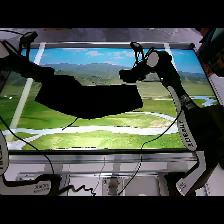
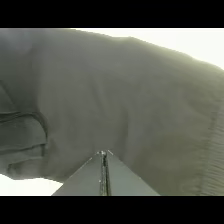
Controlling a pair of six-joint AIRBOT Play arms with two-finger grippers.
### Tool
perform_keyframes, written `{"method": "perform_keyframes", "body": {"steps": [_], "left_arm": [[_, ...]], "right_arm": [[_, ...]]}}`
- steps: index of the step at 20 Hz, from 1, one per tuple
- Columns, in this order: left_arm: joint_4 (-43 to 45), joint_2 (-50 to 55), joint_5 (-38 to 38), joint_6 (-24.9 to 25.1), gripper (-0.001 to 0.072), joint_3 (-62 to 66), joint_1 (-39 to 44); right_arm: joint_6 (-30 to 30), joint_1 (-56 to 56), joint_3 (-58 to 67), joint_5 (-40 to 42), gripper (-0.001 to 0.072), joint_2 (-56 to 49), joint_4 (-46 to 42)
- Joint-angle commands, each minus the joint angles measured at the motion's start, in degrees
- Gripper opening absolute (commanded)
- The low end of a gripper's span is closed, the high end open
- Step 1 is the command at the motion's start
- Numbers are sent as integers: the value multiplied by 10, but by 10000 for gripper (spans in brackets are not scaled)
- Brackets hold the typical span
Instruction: Fold the clothes and pants, and hang the long-sleeved shirts on hangers.
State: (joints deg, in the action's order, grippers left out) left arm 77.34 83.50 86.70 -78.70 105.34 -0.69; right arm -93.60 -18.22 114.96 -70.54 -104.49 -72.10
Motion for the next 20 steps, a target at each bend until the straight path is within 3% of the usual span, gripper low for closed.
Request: {"method": "perform_keyframes", "body": {"steps": [1,9,12,16,20], "left_arm": [[99,-13,32,-8,5,9,33],[90,-12,24,-5,7,9,35],[35,-12,22,19,7,9,35],[19,-11,-4,20,8,8,35],[9,5,-43,15,7,7,34]], "right_arm": [[3,-1,-10,18,23,-2,14],[-19,-90,-82,226,22,-41,59],[-25,-155,-82,290,22,-90,82],[-125,-226,-82,367,21,-147,133],[-124,-287,-80,415,21,-162,194]]}}
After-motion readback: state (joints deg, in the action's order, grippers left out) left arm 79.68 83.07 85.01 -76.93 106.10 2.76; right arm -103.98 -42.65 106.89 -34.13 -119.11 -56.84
